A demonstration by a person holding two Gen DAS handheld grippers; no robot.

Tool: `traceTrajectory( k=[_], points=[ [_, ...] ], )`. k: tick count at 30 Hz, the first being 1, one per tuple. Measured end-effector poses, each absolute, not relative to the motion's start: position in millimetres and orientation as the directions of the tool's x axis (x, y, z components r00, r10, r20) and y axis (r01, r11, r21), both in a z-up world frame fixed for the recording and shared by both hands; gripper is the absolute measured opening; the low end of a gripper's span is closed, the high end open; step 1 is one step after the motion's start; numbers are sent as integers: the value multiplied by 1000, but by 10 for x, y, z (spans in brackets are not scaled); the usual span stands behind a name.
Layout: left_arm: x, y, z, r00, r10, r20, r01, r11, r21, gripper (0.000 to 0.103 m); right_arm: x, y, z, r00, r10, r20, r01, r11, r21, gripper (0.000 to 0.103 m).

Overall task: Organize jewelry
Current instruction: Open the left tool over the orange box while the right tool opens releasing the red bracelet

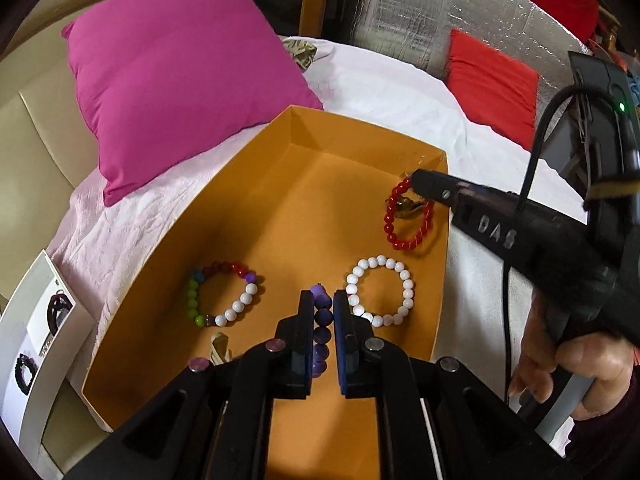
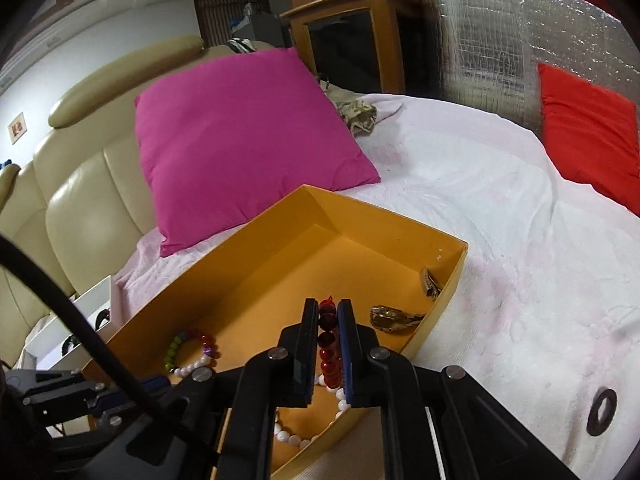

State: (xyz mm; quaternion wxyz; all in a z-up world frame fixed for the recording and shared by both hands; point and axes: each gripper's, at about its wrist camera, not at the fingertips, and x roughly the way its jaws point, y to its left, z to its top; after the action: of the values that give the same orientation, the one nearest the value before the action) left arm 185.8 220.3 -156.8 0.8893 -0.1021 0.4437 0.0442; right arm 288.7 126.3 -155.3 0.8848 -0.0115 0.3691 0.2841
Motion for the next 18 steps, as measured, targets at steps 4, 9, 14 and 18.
traceTrajectory(
  k=[4,9,14,18],
  points=[
    [1857,2194,-1548,612,14,-791,-184,975,-125,24,2957,1042,-1525,562,510,-652,-471,845,255,20],
    [1852,2083,-1486,647,61,-760,-175,982,-71,31,2970,652,-1436,586,535,-608,-420,843,337,23],
    [1885,1945,-1422,672,58,-739,-149,987,-58,31,2878,251,-1394,617,509,-601,-397,860,321,23],
    [1910,1803,-1364,688,59,-723,-127,991,-41,31,2808,-122,-1421,632,465,-620,-355,885,301,23]
  ],
)
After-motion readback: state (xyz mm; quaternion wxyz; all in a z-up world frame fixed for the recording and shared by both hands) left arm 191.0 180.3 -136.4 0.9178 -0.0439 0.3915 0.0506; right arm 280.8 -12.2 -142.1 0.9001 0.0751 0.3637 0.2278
